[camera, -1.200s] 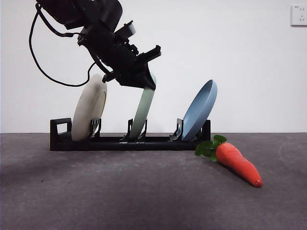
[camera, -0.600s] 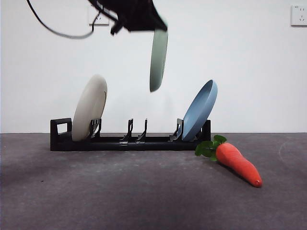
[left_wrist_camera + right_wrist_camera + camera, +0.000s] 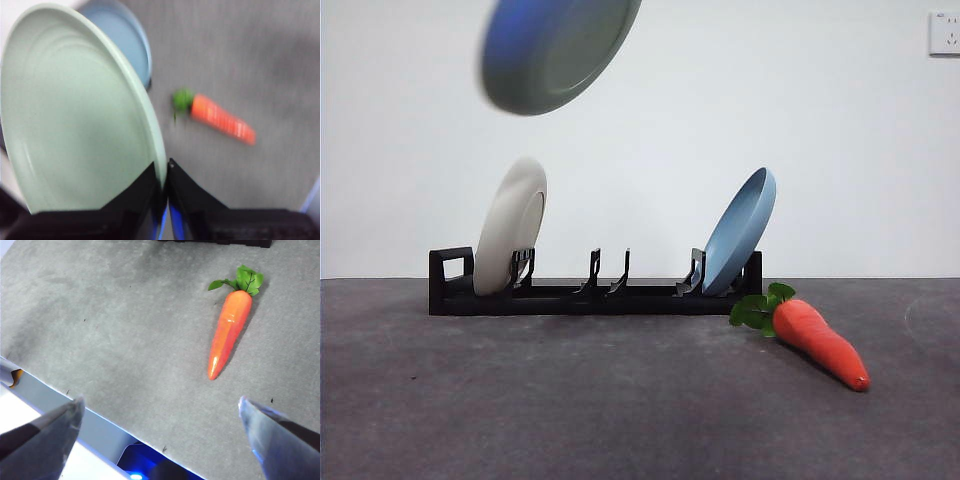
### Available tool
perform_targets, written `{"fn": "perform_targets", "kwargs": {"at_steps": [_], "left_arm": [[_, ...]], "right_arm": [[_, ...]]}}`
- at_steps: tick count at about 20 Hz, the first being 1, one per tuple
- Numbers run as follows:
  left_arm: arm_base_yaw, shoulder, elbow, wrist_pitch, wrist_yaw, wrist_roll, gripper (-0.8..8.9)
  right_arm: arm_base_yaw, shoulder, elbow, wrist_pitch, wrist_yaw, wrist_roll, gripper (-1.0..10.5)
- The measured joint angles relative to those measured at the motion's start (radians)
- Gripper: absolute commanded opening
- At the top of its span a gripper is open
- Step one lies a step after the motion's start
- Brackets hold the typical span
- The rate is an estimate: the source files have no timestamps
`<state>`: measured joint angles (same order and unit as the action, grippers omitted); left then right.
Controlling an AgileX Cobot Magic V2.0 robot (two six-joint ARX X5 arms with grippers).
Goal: Take the green plate from the plate rack,put the plate on the table,take the carrot from the table,put the carrot in the plate
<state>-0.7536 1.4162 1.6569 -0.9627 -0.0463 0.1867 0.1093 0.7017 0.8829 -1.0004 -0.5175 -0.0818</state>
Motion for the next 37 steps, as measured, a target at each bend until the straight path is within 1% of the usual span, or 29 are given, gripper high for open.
{"fn": "perform_targets", "kwargs": {"at_steps": [1,2,5,8,12,14,16,20,23,25,28,29,31,32,35,37], "left_arm": [[-0.027,0.005,-0.004,-0.059,-0.032,0.015,-0.05],[-0.054,0.006,-0.025,-0.074,-0.06,0.024,-0.05],[-0.146,0.007,-0.132,-0.021,-0.189,0.041,-0.05],[-0.229,0.008,-0.327,0.091,-0.303,0.053,-0.05],[-0.294,0.018,-0.607,0.331,-0.356,0.08,-0.05],[-0.328,0.047,-0.698,0.424,-0.414,0.112,-0.05],[-0.351,0.085,-0.749,0.474,-0.417,0.138,-0.05],[-0.375,0.18,-0.756,0.542,-0.441,0.182,-0.05],[-0.393,0.257,-0.755,0.549,-0.469,0.209,-0.06],[-0.398,0.29,-0.755,0.56,-0.494,0.214,-0.06],[-0.399,0.296,-0.753,0.573,-0.495,0.205,0.11],[-0.399,0.296,-0.753,0.576,-0.494,0.202,0.38],[-0.399,0.299,-0.753,0.577,-0.486,0.195,1.83],[-0.398,0.299,-0.752,0.582,-0.492,0.195,2.31],[-0.394,0.295,-0.742,0.581,-0.516,0.194,2.3],[-0.395,0.286,-0.731,0.54,-0.518,0.185,2.3]], "right_arm": [[0.0,0.0,0.0,0.0,0.0,0.0,5.7],[0.0,0.0,0.0,0.0,0.0,0.0,5.7],[0.0,0.0,0.0,0.0,-0.003,0.0,5.7],[0.0,0.0,0.0,0.0,-0.003,0.0,5.7],[0.0,0.0,0.0,0.0,-0.003,0.0,5.7],[0.0,0.0,0.0,0.0,-0.003,0.0,5.7],[0.0,0.0,0.0,0.0,-0.003,0.003,5.7],[0.0,0.0,0.0,0.0,-0.003,0.007,5.7],[0.0,0.0,0.0,0.0,-0.003,0.007,5.7],[0.0,0.0,0.0,0.0,-0.003,0.007,5.7],[0.0,0.0,0.0,0.0,-0.003,0.007,5.7],[0.0,0.0,0.0,0.0,-0.003,0.007,5.7],[0.0,0.0,0.0,-0.001,-0.003,0.007,5.7],[0.0,0.0,0.0,0.0,-0.003,0.007,5.7],[0.0,0.0,0.0,0.0,-0.003,0.007,5.7],[0.0,0.004,0.0,0.0,-0.003,0.007,5.7]]}}
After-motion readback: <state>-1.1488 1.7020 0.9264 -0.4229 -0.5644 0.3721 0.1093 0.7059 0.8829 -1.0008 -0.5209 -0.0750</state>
